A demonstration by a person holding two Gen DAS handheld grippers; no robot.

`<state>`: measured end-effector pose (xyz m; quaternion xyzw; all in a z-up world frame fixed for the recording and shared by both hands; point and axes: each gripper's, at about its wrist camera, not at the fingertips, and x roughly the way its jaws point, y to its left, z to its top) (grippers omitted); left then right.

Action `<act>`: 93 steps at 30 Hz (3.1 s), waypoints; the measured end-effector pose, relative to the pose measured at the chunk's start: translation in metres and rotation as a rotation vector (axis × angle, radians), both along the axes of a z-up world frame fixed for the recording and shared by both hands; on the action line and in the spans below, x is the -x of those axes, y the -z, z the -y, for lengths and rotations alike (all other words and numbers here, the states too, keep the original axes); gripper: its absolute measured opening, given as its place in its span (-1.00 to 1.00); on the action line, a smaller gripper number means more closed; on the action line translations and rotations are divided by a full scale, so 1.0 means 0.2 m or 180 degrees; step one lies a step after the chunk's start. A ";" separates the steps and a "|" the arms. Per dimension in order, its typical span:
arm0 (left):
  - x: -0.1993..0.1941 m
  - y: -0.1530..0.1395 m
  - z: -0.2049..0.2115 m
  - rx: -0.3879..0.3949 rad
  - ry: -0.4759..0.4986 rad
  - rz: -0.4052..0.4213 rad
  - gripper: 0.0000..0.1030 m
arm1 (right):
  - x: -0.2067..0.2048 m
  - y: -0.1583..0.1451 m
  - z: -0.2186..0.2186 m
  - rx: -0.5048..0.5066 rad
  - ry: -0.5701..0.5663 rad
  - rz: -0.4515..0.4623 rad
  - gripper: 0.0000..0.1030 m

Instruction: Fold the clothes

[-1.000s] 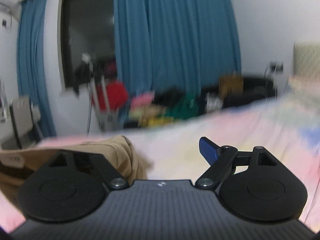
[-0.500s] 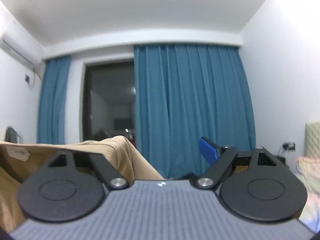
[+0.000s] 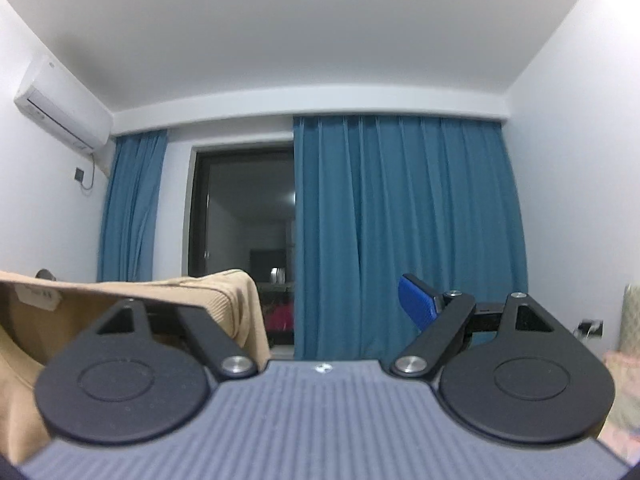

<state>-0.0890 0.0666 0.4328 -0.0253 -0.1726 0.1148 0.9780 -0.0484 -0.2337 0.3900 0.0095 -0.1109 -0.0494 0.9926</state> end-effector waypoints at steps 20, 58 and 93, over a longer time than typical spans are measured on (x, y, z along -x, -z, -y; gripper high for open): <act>-2.14 1.28 0.06 -0.0213 -0.0303 -0.1419 1.00 | -1.76 1.06 0.00 0.0204 0.0313 -0.1338 0.61; -1.99 2.32 -0.18 -0.0331 0.0782 -0.2812 0.99 | -1.76 1.81 -0.17 -0.0322 -0.0874 -0.2286 0.61; -1.36 2.45 -0.46 0.1065 0.0495 -0.2896 0.98 | -0.57 1.93 -0.13 -0.0861 -0.0653 -0.1614 0.61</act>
